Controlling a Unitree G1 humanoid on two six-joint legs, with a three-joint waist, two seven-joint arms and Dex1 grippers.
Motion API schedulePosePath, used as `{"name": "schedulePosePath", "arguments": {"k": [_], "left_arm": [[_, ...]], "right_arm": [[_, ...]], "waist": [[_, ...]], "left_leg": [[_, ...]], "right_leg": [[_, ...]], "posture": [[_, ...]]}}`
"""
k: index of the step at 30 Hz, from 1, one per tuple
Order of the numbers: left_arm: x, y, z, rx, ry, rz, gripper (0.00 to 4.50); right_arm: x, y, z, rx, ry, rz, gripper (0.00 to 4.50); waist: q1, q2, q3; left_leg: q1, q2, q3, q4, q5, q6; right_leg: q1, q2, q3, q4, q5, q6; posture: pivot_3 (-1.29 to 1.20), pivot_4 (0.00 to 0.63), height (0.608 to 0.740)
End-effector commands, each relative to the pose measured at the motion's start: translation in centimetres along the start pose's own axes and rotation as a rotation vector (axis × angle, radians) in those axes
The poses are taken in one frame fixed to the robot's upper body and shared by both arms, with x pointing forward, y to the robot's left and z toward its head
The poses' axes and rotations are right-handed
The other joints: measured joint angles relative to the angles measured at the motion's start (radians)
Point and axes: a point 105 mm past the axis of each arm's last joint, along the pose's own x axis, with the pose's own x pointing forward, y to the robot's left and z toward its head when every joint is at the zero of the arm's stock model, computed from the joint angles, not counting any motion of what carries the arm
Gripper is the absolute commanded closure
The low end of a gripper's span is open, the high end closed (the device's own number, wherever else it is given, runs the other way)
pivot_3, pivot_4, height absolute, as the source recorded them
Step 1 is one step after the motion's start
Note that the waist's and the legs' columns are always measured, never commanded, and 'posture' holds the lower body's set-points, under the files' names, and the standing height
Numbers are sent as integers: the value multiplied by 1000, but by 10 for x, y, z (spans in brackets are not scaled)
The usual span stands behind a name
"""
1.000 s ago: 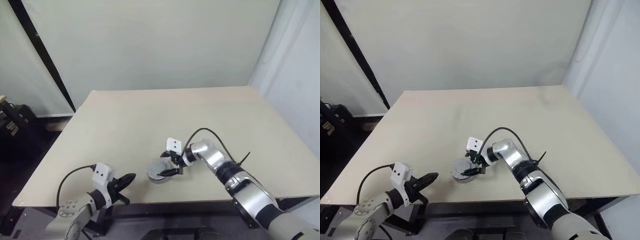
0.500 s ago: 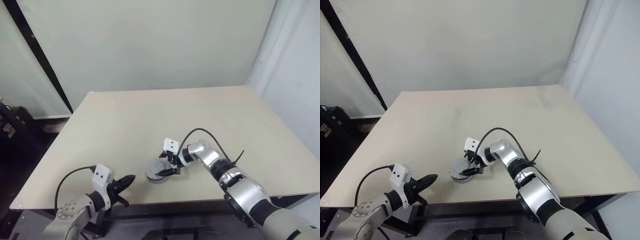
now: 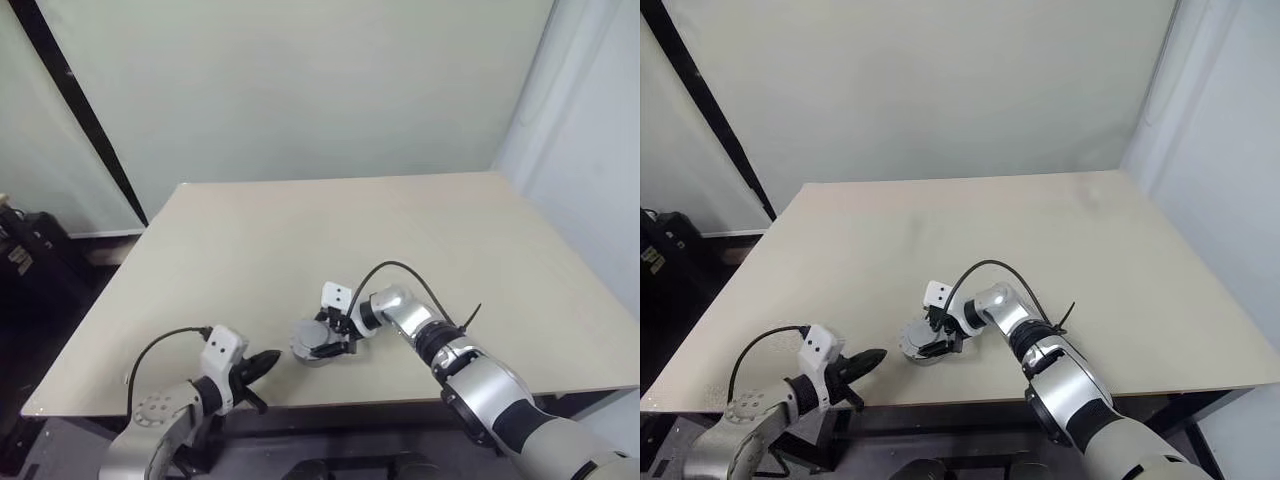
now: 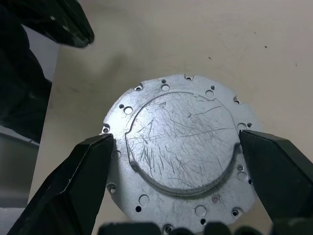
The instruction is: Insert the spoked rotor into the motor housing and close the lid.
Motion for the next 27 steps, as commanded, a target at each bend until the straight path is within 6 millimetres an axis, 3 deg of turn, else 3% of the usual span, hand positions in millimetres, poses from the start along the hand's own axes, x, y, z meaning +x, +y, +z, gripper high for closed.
{"name": "schedulePosePath", "arguments": {"k": [1,4,5,27], "left_arm": [[9,0,9,47,-36,-21,4500],[15,-2,9,40,-59,-38,4500],[17,-2,10,27,-72,-42,4500],[38,5,0,-41,-112,-5,4500]], "right_arm": [[-3,-9,16,-28,-22,-33,370],[-3,-10,16,-15,-28,-40,1177],[-2,-10,17,-11,-30,-41,1253],[-1,-10,8,-28,66,-53,1253]], "waist": [[0,0,0],[0,0,0],[0,0,0],[0,1,-1]], "left_leg": [[0,0,0,0,0,0],[0,1,0,0,1,-1],[0,1,0,0,1,-1],[1,5,-2,1,2,-4]], "right_leg": [[0,1,0,0,0,-1],[0,2,0,0,1,-2],[0,2,0,0,1,-2],[0,10,3,1,3,-4]], "posture": [[0,0,740],[0,0,740],[0,0,740],[0,0,740]]}}
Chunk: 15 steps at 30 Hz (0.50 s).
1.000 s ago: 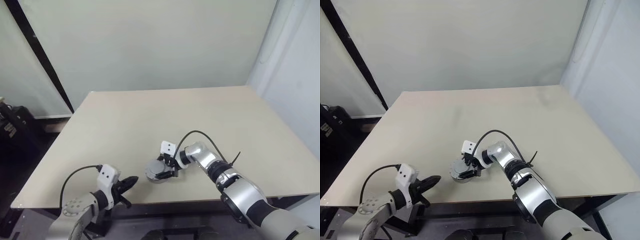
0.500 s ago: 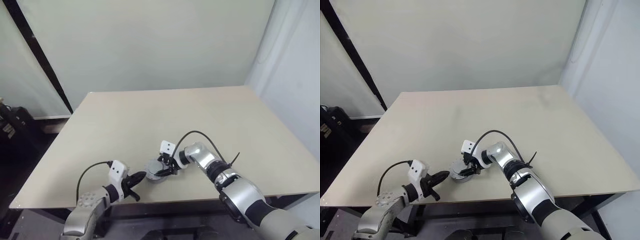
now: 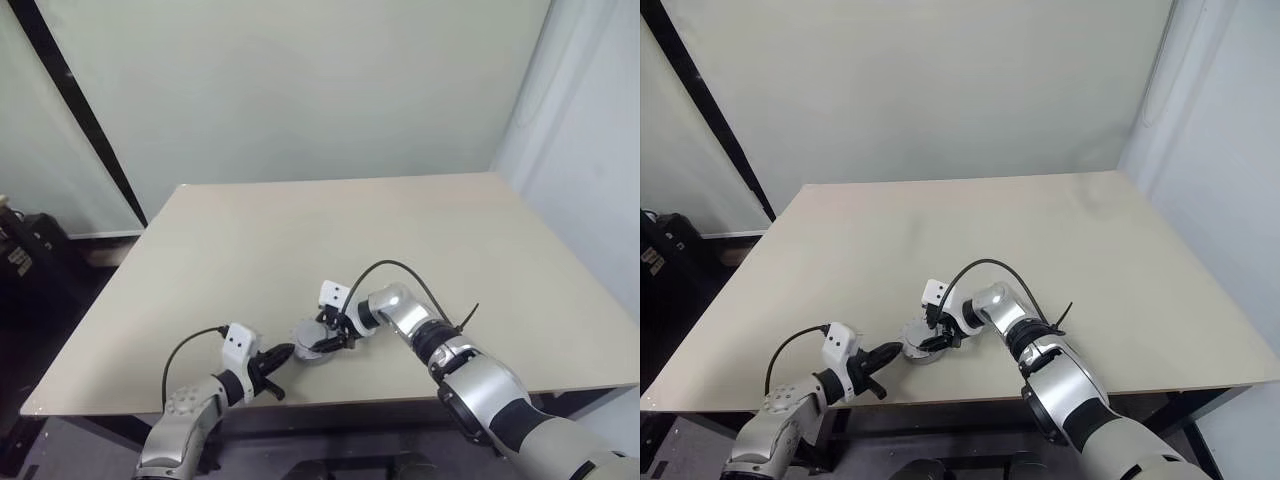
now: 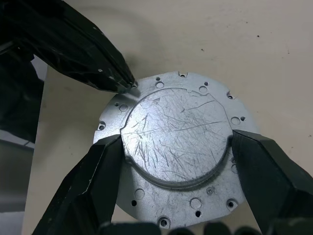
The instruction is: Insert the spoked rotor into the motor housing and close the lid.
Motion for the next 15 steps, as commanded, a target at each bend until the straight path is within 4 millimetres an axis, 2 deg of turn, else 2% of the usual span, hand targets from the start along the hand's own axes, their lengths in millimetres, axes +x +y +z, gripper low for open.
{"name": "schedulePosePath", "arguments": {"k": [1,15], "left_arm": [[2,2,13,51,-38,7,4500],[2,5,14,65,-41,21,4500]], "right_arm": [[-3,-7,7,-47,37,-36,1253],[0,-9,8,-70,101,-66,1253]], "waist": [[0,0,0],[0,1,-1]], "left_leg": [[0,0,0,0,0,0],[2,0,-2,0,2,-4]], "right_leg": [[0,0,0,0,0,0],[0,1,0,3,0,-1]], "posture": [[0,0,740],[0,0,740]]}}
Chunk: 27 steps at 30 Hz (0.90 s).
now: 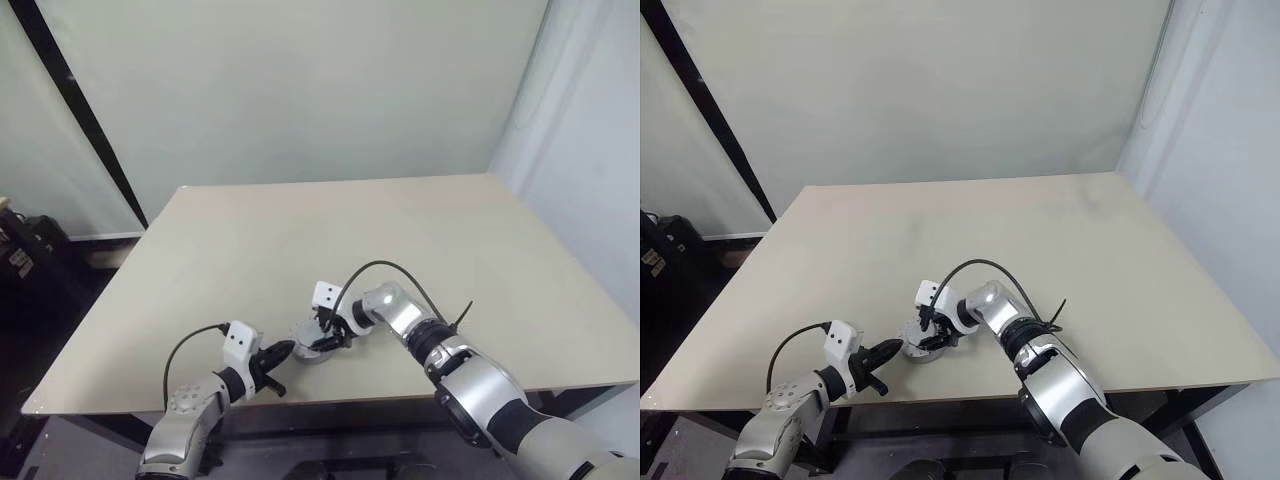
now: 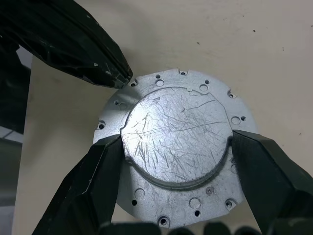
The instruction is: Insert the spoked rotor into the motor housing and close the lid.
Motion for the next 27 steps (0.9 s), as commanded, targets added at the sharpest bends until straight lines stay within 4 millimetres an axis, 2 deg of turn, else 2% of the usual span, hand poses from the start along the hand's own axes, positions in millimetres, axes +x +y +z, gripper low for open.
{"name": "schedulePosePath", "arguments": {"k": [1,7,15,21,23,24,26,27], "left_arm": [[2,2,13,47,-39,7,4500],[8,2,11,60,-39,20,4500],[20,-2,-8,69,57,1,4500],[25,-3,-11,79,78,-1,4500],[25,-3,-11,81,78,-3,4500],[25,-3,-11,81,78,-3,4500],[25,-3,-11,83,78,-4,4500],[25,-3,-11,85,79,-4,4500]], "right_arm": [[-4,-7,4,-45,36,-27,1253],[-6,-7,2,-48,43,-25,1253],[-7,-7,0,-43,51,-25,1253],[-8,-8,4,-41,27,-29,1253],[-8,-8,10,-23,-13,-26,1253],[-8,-7,13,-10,-28,-14,527],[-10,-6,22,25,-75,7,22],[-11,-5,26,40,-97,23,22]], "waist": [[0,0,0],[0,0,0],[1,3,-2],[2,6,-4],[2,6,-4],[2,6,-4],[1,6,-4],[1,6,-4]], "left_leg": [[0,0,0,0,0,0],[0,0,0,0,0,0],[0,-1,-1,0,0,0],[-1,-3,-1,3,0,0],[-1,-3,-2,4,0,0],[-1,-3,-2,4,0,0],[-1,-3,-2,5,0,0],[-1,-3,-2,5,0,0]], "right_leg": [[0,0,0,0,0,0],[0,0,0,0,0,0],[1,0,0,0,0,0],[3,-1,0,0,0,0],[4,-1,0,0,0,-1],[4,-1,0,0,0,-1],[4,-1,0,0,0,-1],[4,-1,1,0,0,0]], "posture": [[0,0,740],[0,0,740],[0,0,740],[0,0,740],[0,0,740],[0,0,740],[0,0,740],[0,0,740]]}}
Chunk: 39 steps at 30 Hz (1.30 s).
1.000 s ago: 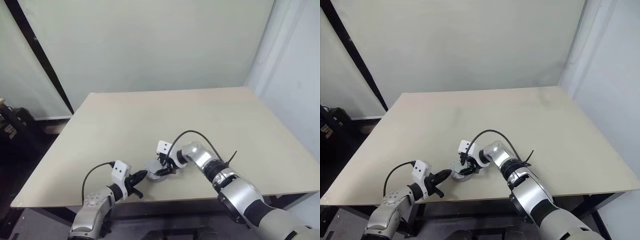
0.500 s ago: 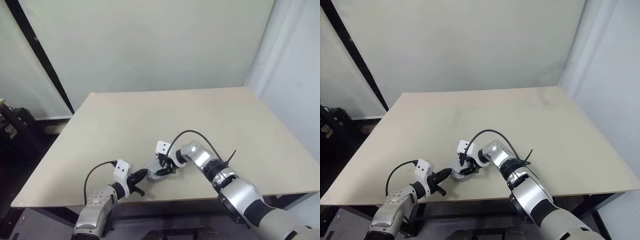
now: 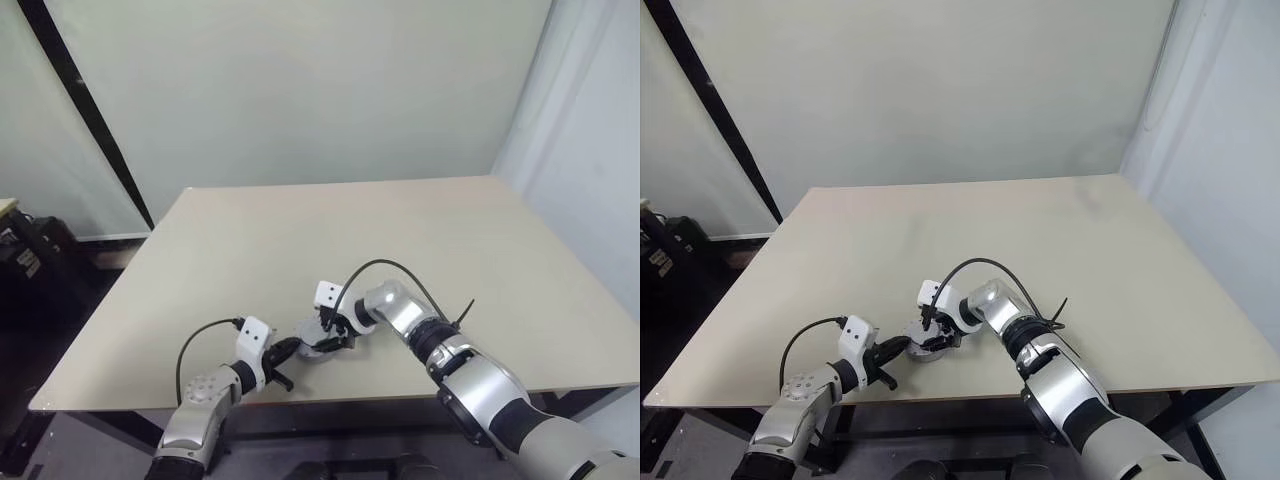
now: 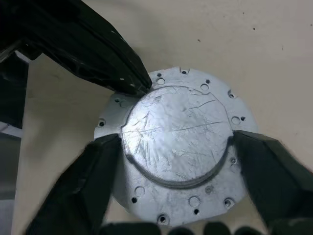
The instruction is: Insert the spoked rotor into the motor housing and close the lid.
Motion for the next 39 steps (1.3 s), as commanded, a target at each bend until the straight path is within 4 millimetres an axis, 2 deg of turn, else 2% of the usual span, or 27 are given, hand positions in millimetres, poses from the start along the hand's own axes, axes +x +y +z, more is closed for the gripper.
{"name": "schedulePosePath", "arguments": {"k": [1,4,7,9,14,19,24,30,39], "left_arm": [[4,-4,-4,8,26,-16,4500],[4,-4,-4,11,28,-19,4500],[5,-6,-4,13,29,-23,4500],[5,-7,-4,14,28,-27,4500],[6,-8,-3,16,26,-33,4500],[5,-8,-4,17,27,-37,4500],[6,-10,-4,14,24,-41,4500],[7,-11,-4,15,23,-48,4500],[7,-11,-3,16,21,-48,4500]], "right_arm": [[-8,-2,32,19,-128,22,22],[-15,-6,46,76,-198,28,22],[-28,-18,59,218,-302,-8,22],[-36,-26,60,312,-344,-31,22],[-54,-43,43,603,-372,-87,22],[-62,-48,8,901,-352,-138,22],[-60,-38,-15,1109,-350,-108,22],[-49,-27,-30,1324,-359,-75,22],[-26,-4,-32,1486,-348,21,22]], "waist": [[0,0,0],[0,0,0],[0,0,0],[1,0,0],[4,0,0],[5,1,0],[5,1,0],[5,1,0],[4,1,0]], "left_leg": [[0,0,0,0,0,0],[0,0,-1,0,0,0],[0,0,-1,0,0,0],[-1,0,-1,0,0,0],[-1,0,-1,0,0,0],[-2,0,0,0,0,0],[-3,0,1,0,0,0],[-3,0,1,1,0,0],[-3,0,2,1,0,1]], "right_leg": [[0,0,0,0,0,0],[0,0,0,0,0,1],[0,0,0,1,0,0],[0,0,0,0,0,0],[0,-1,0,0,0,0],[-1,-1,0,0,0,-1],[-1,-1,0,-1,-1,-1],[-1,-1,0,-1,0,-1],[0,-1,0,-2,-1,-1]], "posture": [[0,0,740],[0,0,740],[0,0,740],[0,0,740],[0,0,740],[0,0,740],[0,0,740],[0,0,740],[0,0,740]]}}
